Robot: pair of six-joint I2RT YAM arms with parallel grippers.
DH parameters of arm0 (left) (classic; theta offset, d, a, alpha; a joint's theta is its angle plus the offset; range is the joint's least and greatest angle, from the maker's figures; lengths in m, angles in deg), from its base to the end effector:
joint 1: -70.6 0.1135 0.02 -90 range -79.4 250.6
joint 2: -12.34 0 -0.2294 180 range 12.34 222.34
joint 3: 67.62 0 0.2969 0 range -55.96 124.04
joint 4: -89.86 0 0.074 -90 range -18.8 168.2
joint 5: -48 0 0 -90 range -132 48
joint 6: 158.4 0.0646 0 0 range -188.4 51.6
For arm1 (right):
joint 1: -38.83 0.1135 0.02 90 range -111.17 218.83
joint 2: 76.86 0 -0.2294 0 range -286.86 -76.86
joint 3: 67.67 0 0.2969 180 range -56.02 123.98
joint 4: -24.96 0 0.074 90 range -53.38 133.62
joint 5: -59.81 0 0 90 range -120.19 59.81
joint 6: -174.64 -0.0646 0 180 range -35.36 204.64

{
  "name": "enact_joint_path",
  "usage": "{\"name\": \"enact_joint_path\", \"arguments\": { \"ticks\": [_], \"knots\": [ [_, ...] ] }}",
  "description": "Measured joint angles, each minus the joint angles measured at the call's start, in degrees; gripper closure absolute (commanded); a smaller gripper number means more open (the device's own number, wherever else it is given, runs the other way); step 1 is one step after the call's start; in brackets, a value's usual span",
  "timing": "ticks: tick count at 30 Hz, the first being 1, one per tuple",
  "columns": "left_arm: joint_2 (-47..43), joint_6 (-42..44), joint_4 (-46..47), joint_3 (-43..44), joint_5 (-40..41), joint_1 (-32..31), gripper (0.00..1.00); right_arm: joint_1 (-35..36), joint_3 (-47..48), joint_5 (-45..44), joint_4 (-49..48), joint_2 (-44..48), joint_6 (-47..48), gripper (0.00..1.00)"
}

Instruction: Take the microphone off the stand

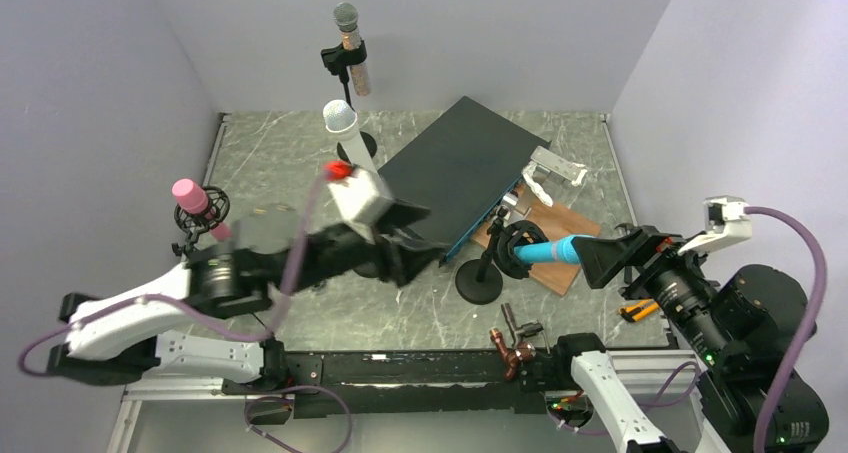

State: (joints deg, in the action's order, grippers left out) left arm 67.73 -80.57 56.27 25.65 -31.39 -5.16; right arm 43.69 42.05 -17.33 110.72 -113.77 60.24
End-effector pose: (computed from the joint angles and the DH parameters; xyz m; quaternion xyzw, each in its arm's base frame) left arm 0.0758 -0.2502 0.4949 0.2992 0.6113 -0.4615 0.5690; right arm 0.0564 0.0192 0.5042 0.0632 0.7780 0.2411 0.5767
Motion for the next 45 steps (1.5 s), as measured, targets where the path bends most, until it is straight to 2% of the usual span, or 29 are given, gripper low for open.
{"name": "enact_joint_path", "arguments": {
  "ticks": [2, 6, 11, 16, 23, 31, 41, 43, 45],
  "knots": [
    [4.59, 4.15, 2.75, 0.52, 4.28, -4.39, 0.34, 0.00, 2.19, -1.22, 0.31, -0.52, -0.81, 0.00],
    [15.02, 12.28, 8.57, 0.98, 8.59, -8.17, 0.33, 0.00, 4.50, -2.86, -0.42, -0.31, -2.86, 0.00],
    [24.74, 19.69, 15.10, 1.36, 9.49, -8.79, 0.33, 0.00, 5.40, -3.45, -0.68, -0.09, -4.81, 0.00],
    [33.07, 25.09, 18.43, 5.73, 8.17, -8.81, 0.33, 0.09, 9.49, -3.89, -0.20, -0.20, -5.01, 0.00],
    [36.41, 27.80, 21.62, 8.66, 3.26, -8.81, 0.31, 1.79, 14.16, -5.68, 0.44, -0.22, -5.05, 0.00],
    [40.59, 29.49, 24.39, 12.04, 1.57, -8.81, 0.33, 5.92, 16.37, -9.60, 2.86, -0.37, -5.53, 0.00],
    [45.68, 29.53, 24.15, 15.28, 0.83, -7.32, 0.72, 7.80, 16.65, -11.54, 3.30, -0.52, -6.32, 0.00],
    [45.77, 29.44, 23.58, 15.85, 0.76, -7.04, 0.89, 7.85, 16.65, -11.58, 3.50, -0.52, -6.32, 0.00],
    [45.81, 29.44, 22.58, 16.52, 0.70, -6.86, 0.99, 7.85, 16.65, -11.69, 3.52, -0.52, -6.32, 0.00]
  ]
}}
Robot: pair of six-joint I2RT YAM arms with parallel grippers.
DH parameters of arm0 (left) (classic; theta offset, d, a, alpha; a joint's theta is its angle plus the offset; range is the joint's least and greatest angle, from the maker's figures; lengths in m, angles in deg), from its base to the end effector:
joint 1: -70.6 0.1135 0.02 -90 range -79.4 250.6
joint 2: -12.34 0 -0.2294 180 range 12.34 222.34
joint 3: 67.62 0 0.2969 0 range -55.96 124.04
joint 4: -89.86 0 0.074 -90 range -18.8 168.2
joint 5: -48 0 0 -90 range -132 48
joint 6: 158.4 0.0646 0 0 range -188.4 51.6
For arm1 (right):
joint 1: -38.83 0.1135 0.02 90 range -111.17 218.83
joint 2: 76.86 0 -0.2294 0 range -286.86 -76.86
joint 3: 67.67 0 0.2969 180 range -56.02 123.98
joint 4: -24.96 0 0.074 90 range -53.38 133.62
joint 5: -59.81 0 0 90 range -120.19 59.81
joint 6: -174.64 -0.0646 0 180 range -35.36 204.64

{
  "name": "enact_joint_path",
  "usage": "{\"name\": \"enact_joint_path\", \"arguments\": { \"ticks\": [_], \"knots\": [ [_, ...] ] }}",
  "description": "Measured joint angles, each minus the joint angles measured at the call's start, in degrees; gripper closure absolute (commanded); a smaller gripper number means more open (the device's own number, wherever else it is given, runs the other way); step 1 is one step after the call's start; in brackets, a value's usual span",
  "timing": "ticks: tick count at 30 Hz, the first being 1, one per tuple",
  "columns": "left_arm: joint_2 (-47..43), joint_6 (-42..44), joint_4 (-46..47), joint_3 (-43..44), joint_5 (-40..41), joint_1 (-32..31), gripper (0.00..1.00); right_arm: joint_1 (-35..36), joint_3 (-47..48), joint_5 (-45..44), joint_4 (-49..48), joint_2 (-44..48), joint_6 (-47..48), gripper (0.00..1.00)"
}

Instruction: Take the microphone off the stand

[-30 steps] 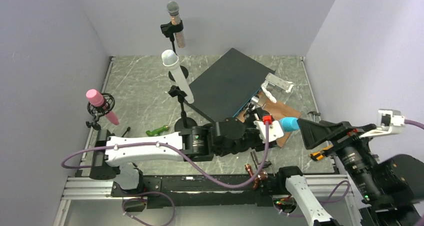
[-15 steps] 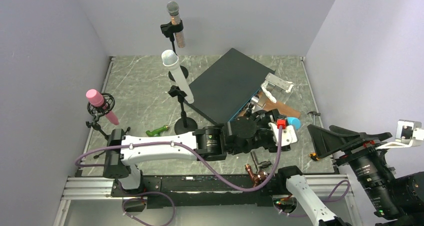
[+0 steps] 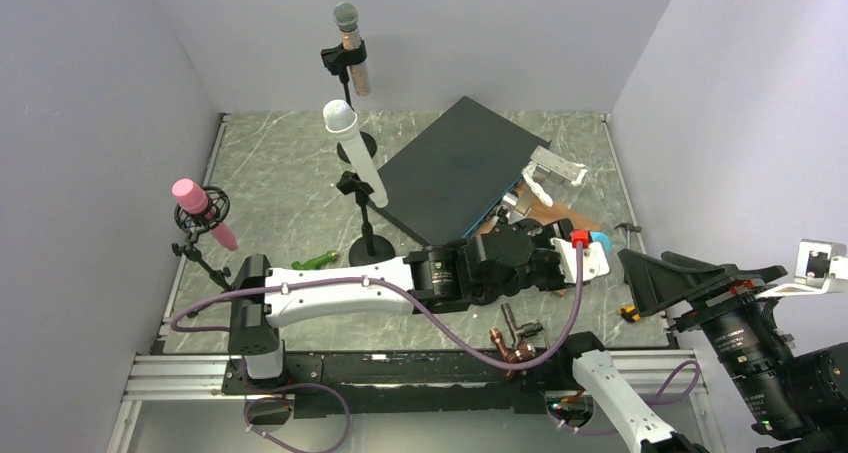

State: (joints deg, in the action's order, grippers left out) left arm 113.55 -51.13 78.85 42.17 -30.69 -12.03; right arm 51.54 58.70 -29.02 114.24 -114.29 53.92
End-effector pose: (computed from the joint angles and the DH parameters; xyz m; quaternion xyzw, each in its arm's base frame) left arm 0.0761 -0.4897 0.3770 0.5061 0.5145 -0.3119 0.6180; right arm -0.0179 -0.0027 0.5490 0.1039 0.7016 0.2676 0.6523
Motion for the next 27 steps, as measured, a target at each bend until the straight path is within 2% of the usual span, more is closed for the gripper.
{"name": "enact_joint_path", "arguments": {
  "ticks": [9, 15, 20, 27],
  "knots": [
    [1.18, 0.74, -6.62, 5.40, 0.11, 0.04, 1.00, 0.04, -0.37, -1.11, -0.09, 0.00, 0.02, 0.00],
    [1.18, 1.01, -8.74, 13.20, 0.07, 0.07, 1.00, 0.11, -1.64, -2.05, -0.15, 0.20, 0.02, 0.00],
    [0.39, 0.72, -8.48, 15.93, 0.20, 0.11, 1.00, 0.11, -1.62, -2.73, -0.74, 0.24, 0.02, 0.00],
    [-0.50, -2.58, -13.05, 25.07, 2.19, 0.42, 1.00, 0.11, -1.99, -3.93, -1.07, 0.42, 0.00, 0.00]
  ]
}}
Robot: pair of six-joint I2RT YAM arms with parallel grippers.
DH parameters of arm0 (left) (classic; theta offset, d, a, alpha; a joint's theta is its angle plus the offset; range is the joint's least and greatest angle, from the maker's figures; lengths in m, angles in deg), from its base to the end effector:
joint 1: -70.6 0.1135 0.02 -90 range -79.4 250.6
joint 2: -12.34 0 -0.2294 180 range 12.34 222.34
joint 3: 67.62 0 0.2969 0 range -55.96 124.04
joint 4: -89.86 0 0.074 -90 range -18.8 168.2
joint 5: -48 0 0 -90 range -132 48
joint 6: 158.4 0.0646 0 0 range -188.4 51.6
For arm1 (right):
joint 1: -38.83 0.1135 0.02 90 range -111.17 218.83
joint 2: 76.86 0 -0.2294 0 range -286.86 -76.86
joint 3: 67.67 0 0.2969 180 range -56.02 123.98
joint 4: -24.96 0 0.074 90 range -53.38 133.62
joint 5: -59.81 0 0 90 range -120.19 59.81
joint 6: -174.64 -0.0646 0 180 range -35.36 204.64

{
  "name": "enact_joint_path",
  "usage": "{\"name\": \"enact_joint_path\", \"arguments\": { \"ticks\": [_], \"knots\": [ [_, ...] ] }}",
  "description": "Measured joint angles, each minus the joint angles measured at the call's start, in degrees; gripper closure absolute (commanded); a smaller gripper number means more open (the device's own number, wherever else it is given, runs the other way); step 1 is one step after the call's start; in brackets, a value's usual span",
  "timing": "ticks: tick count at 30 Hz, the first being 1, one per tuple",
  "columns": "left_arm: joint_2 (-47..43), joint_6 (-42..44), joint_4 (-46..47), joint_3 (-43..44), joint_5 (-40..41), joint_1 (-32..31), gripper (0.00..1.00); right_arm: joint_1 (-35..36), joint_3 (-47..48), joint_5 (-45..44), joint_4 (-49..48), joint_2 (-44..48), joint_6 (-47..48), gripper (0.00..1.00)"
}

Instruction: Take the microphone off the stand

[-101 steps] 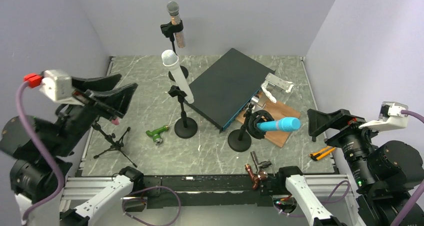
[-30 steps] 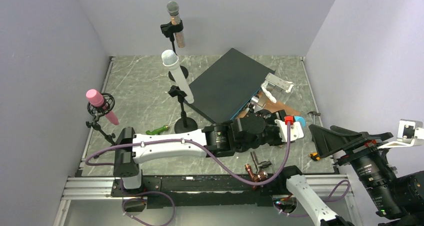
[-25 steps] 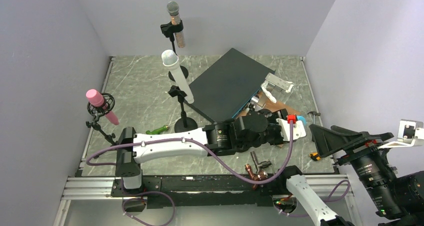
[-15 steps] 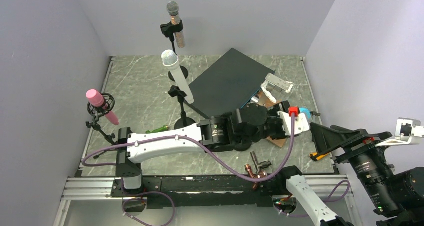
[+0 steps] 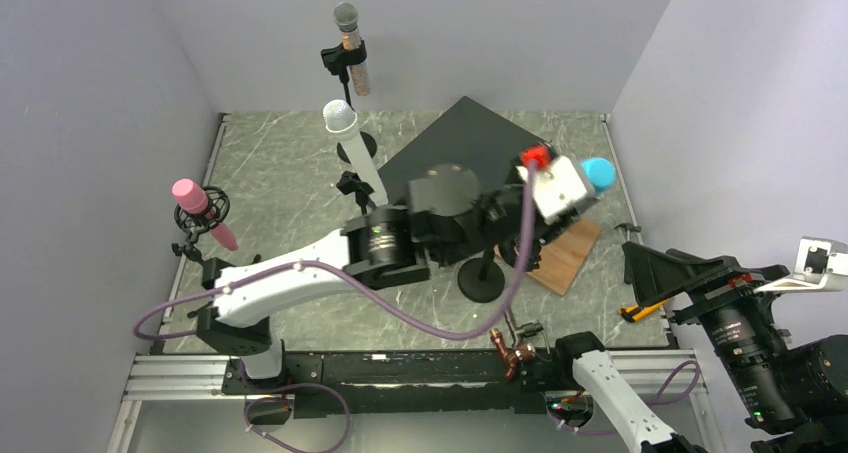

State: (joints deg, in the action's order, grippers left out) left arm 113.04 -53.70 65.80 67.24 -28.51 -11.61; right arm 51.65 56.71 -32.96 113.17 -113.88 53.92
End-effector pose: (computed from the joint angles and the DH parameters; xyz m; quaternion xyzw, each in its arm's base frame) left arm 0.0750 -0.4368 0.5296 0.4175 0.4903 -0.3603 0.6749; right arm -0.0100 -0.0055 0.5462 0.1275 0.7008 0.2442 0.6580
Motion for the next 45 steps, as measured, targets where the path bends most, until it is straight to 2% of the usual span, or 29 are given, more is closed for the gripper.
{"name": "enact_joint_path", "arguments": {
  "ticks": [3, 6, 13, 21, 25, 29, 37, 45],
  "knots": [
    [-4.61, -4.66, -2.56, -0.52, 1.03, 1.20, 1.00, 0.02, -1.29, -0.09, -0.13, 0.46, 0.00, 0.00],
    [-11.76, -11.08, -5.73, -4.59, 2.51, 3.63, 1.00, 0.04, -3.48, -0.07, -0.31, 1.03, 0.00, 0.00],
    [-27.10, -29.03, -19.54, -12.92, 7.65, 9.38, 1.00, 0.04, -8.28, 0.11, -0.26, 1.25, 0.04, 0.00],
    [-42.56, -50.56, -25.99, -38.29, 10.58, 10.03, 1.00, 0.04, -11.54, 2.40, -1.62, 1.25, 0.04, 0.01],
    [-44.41, -59.74, -28.98, -45.24, 11.34, 10.03, 1.00, 0.04, -13.60, 3.89, -2.25, 1.09, -0.02, 0.01],
    [-46.29, -75.10, -33.83, -52.76, 13.64, 11.19, 1.00, 0.04, -13.79, 4.63, -2.56, 1.09, -0.52, 0.01],
    [-51.45, -103.06, -36.72, -69.37, 8.83, 23.85, 1.00, 0.04, -15.50, 4.83, -2.91, 1.95, -2.03, 0.03],
    [-57.11, -122.46, -38.07, -83.32, 3.89, 35.82, 1.00, 0.04, -14.91, 4.72, -2.91, 1.92, -3.41, 0.03]
  ]
}}
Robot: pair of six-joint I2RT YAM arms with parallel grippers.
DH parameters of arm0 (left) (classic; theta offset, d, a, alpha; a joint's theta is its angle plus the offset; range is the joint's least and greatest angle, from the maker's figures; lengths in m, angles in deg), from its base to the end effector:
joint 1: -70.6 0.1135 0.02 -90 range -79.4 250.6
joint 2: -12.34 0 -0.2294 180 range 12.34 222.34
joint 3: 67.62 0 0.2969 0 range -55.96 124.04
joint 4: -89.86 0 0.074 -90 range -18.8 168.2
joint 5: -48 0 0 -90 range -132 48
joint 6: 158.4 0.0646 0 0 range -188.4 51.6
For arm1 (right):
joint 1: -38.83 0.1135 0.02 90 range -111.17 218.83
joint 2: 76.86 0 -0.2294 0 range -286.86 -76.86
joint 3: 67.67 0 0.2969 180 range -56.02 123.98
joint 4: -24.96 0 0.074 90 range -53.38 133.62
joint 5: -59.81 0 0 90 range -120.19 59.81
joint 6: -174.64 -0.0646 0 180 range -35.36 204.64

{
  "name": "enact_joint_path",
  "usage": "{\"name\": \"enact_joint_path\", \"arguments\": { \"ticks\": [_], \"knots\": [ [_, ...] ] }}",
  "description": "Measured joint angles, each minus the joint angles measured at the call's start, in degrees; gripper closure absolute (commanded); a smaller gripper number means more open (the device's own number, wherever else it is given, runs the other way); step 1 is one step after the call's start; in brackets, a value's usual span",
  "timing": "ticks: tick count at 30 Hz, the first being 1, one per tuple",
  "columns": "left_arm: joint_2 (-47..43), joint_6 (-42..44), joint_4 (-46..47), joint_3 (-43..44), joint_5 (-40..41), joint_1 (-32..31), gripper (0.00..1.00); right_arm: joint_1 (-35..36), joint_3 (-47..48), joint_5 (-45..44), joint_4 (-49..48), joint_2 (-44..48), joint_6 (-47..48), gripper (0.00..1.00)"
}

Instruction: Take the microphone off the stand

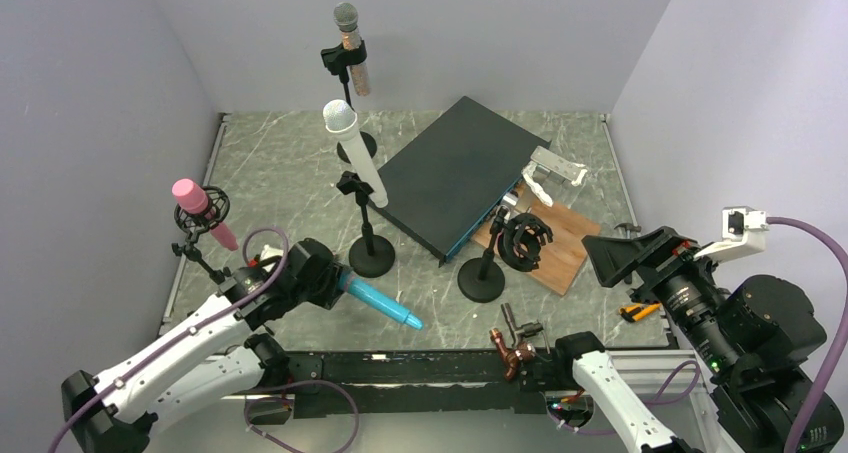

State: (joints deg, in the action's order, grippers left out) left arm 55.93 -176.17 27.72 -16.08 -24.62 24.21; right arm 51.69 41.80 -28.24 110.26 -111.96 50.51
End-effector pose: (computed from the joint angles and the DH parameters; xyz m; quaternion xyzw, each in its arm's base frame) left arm 0.1707 -0.1512 0.2027 -0.5200 0.7852 -0.2641 0.2081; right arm 0.0467 0.0129 0.5051 0.1317 0.7599 0.2658 0.5785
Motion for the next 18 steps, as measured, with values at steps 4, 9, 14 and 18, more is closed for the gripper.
{"name": "enact_joint_path", "arguments": {
  "ticks": [4, 9, 14, 18],
  "knots": [
    [1.81, -2.93, -0.02, -3.56, -2.14, 5.62, 1.00, 0.00, -0.07, -0.22, 0.02, 0.00, -0.66, 0.03],
    [10.91, 2.91, 0.22, -2.38, -3.37, 13.18, 1.00, 0.00, -0.07, -0.66, 0.02, 0.00, -1.33, 0.03],
    [22.51, 20.57, -0.15, 7.30, -1.84, 17.90, 1.00, 0.00, 0.37, -0.98, 0.39, -0.20, -2.12, 0.03],
    [31.47, 35.15, -0.81, 18.78, 2.32, 19.43, 1.00, 0.00, 3.34, -1.44, 0.94, -1.81, -2.14, 0.03]
  ]
}}
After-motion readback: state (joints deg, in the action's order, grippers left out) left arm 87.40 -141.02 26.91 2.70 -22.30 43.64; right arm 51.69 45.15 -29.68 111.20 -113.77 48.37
